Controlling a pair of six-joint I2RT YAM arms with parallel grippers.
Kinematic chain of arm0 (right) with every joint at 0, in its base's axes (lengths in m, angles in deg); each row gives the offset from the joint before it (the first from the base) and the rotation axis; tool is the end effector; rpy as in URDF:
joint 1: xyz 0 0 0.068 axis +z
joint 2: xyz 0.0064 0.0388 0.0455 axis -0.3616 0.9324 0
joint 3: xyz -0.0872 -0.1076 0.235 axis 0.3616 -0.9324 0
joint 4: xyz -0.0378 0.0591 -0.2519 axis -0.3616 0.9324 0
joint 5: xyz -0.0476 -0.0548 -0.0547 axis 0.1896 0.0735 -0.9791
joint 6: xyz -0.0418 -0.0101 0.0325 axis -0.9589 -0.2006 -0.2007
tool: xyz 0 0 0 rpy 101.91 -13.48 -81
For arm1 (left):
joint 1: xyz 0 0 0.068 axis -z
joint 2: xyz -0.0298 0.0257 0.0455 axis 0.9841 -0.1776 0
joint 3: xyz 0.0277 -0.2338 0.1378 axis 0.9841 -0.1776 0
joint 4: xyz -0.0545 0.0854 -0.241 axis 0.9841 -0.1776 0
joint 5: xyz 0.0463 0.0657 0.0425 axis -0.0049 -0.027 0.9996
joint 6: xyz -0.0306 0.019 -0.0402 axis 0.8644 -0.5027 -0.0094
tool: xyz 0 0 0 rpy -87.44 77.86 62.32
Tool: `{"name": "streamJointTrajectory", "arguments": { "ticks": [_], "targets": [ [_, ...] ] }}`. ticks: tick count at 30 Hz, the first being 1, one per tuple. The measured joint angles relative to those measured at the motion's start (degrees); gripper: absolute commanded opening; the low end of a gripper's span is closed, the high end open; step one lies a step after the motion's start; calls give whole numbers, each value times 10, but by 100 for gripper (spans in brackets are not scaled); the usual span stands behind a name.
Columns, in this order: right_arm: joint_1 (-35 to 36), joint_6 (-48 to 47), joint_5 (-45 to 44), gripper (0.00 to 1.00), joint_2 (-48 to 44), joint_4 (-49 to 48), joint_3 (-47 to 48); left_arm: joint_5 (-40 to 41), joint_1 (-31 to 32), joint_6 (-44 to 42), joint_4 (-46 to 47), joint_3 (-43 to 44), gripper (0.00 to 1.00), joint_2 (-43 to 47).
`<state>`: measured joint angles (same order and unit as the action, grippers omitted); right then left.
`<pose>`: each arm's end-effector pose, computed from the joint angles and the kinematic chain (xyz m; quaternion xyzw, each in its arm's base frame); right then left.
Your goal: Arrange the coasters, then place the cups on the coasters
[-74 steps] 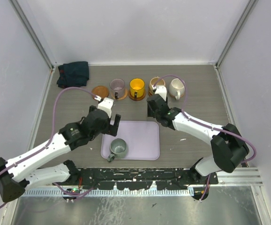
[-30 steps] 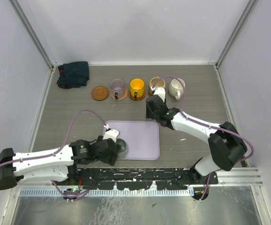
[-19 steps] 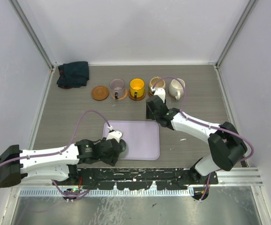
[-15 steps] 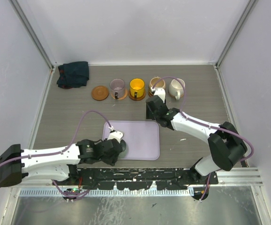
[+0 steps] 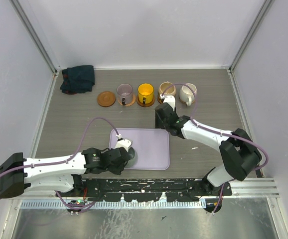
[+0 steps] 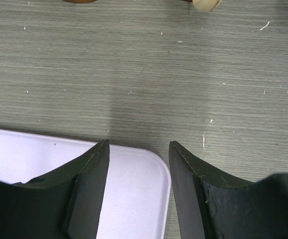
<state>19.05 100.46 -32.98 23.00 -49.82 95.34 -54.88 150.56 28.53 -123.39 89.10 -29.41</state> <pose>0.2466 0.1899 0.2104 -0.0351 0.9102 0.0402 0.4107 0.0706 -0.1742 0.1908 0.2315 0.9344 -0.1221 0.2419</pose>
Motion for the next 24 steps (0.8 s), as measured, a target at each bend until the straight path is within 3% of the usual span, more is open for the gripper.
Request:
{"name": "streamJointTrajectory", "arguments": {
  "ticks": [7, 14, 18, 24],
  "targets": [
    [0, 0, 25, 55, 0, -16, -19, 26, 0, -23, -44, 24, 0, 21],
    [0, -2, 43, 55, 13, -44, -24, 120, 0, -73, -61, 97, 0, 62],
    [1, -5, 53, 53, 36, -62, -23, 180, -2, -87, -62, 109, 5, 71],
    [14, -16, 63, 51, 90, -73, 2, 203, -78, -117, -64, 108, 9, 73]
  ]
}}
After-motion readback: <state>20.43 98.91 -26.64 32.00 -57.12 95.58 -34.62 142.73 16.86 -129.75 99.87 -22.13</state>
